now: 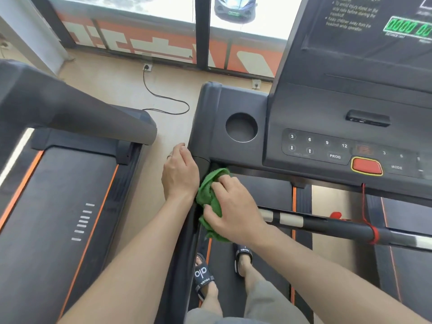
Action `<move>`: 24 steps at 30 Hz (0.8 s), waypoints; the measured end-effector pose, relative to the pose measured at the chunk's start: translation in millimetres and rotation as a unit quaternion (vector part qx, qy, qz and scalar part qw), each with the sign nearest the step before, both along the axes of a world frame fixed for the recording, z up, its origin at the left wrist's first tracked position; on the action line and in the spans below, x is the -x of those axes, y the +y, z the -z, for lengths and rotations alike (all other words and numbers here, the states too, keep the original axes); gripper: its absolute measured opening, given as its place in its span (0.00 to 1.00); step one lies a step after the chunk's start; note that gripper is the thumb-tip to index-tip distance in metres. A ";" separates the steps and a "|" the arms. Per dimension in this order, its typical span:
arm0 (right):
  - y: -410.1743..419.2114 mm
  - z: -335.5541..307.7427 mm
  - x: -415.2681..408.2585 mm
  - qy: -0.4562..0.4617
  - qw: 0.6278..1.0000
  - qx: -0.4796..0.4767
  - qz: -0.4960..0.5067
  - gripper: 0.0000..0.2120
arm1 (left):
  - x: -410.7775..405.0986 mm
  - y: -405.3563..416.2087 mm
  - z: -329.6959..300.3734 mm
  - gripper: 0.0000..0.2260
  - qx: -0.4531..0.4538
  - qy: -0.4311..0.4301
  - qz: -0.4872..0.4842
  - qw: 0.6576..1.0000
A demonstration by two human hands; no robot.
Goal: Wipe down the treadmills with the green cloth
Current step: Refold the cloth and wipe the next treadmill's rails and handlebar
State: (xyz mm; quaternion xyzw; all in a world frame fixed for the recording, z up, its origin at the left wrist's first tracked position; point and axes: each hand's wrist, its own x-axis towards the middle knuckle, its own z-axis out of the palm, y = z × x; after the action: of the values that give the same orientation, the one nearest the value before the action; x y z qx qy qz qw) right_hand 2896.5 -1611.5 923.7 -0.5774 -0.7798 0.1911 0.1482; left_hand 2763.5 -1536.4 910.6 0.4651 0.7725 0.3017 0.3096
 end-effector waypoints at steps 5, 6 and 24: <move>-12.4 -2.7 8.1 -0.181 0.975 0.077 -0.104 0.24 | 0.1 -0.5 -2.1 0.20 -0.019 -0.035 -0.003 0.999; -8.7 -4.1 15.8 -0.209 0.968 0.103 -0.095 0.25 | -0.1 -2.1 -4.2 0.20 -0.025 -0.042 -0.010 0.999; -52.1 -22.2 -159.3 -0.377 0.923 0.073 -0.027 0.16 | -82.0 -99.9 -24.7 0.23 -0.169 0.200 0.294 0.919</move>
State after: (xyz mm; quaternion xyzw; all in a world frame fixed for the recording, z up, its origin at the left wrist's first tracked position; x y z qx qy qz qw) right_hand 3055.9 -1663.7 945.9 -0.5946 -0.7773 0.0199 -0.2045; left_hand 2845.5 -1636.2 935.3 0.7676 0.5840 0.2237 0.1402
